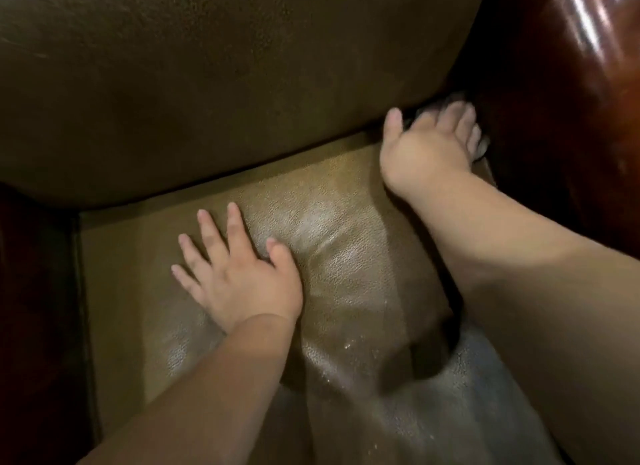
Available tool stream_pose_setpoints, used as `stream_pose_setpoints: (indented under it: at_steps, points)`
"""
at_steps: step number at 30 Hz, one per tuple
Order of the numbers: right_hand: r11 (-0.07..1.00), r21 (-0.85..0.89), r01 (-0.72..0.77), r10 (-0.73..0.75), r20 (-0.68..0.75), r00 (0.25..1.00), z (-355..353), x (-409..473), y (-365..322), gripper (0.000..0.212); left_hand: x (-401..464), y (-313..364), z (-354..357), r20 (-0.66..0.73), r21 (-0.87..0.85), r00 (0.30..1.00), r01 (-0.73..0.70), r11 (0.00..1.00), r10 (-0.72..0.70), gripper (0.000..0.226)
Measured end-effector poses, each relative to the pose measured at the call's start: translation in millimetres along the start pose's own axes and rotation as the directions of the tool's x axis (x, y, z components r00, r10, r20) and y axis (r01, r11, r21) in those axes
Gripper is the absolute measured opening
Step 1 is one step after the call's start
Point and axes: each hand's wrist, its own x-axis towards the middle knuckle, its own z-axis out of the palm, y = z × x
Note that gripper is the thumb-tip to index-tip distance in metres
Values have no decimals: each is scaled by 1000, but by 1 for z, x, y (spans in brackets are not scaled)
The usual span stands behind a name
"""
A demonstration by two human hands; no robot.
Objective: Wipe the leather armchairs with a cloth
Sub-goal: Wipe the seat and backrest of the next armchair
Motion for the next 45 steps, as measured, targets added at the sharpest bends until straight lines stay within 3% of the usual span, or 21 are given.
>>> stream_pose_setpoints:
  at_steps: [4,7,9,12,15,18,21,27,29,31,33,35,36,37,38,40,41,42,43,44,45]
  points:
    - [980,9,199,-200,67,978,7,-78,28,95,-2,-15,-1,-15,14,1000,20,1000,-20,76]
    - [976,-28,218,-210,172,962,-4,-144,70,97,-1,-10,-1,-32,-15,999,8,1000,-8,75]
    - [975,-74,210,-195,177,965,-5,-127,73,99,-1,-5,0,-50,-24,999,1,1000,-3,75]
    - [991,-23,132,-132,3,991,-1,-50,38,95,-2,-2,4,-59,-20,998,3,1000,-4,76]
    - [995,25,98,-99,35,994,6,-15,17,90,0,-4,10,-76,-18,997,-4,1000,3,75]
    - [976,33,213,-214,14,977,14,-95,56,90,1,-9,9,-74,-21,997,-2,1000,1,76]
    - [968,-12,251,-249,96,964,6,-190,109,88,0,-8,4,-61,-29,998,-7,1000,6,76]
    - [990,32,139,-140,40,989,1,-83,69,81,-3,-5,0,8,-32,999,-42,999,42,74]
    - [982,33,187,-188,54,981,10,-81,50,78,-3,-11,-3,40,-29,995,-92,995,93,74]
    - [896,18,443,-443,18,896,21,-139,48,75,-8,-23,-12,109,-17,965,-238,971,239,74]
    - [703,18,711,-709,95,698,20,-211,68,71,-18,-36,-24,169,-21,885,-438,899,435,72]
    - [490,29,871,-845,262,466,6,-230,97,70,-30,-52,-35,195,-24,813,-555,832,548,71]
    - [420,27,907,-873,284,396,0,-216,108,69,-36,-60,-38,197,-25,794,-583,812,575,71]
    - [415,-7,910,-879,253,403,-2,-194,116,67,-41,-67,-40,188,-27,784,-597,801,591,71]
    - [503,-36,863,-844,193,500,-4,-168,121,64,-43,-71,-39,170,-32,784,-602,798,598,70]
    - [815,-17,579,-576,82,814,-7,-120,119,62,-44,-73,-35,135,-40,795,-593,805,592,69]
    - [924,17,383,-383,73,921,-5,-111,110,64,-45,-72,-33,127,-41,801,-585,810,585,69]
    - [964,33,264,-266,77,961,2,-118,97,67,-46,-72,-30,125,-43,805,-579,814,580,69]
    - [962,19,273,-274,44,961,11,-138,86,70,-46,-71,-29,132,-47,804,-580,814,580,69]
    - [920,7,392,-392,11,920,19,-170,79,70,-46,-71,-29,150,-52,797,-585,809,585,69]
    - [827,-9,563,-563,15,827,23,-210,76,68,-46,-73,-31,173,-62,787,-591,804,592,70]
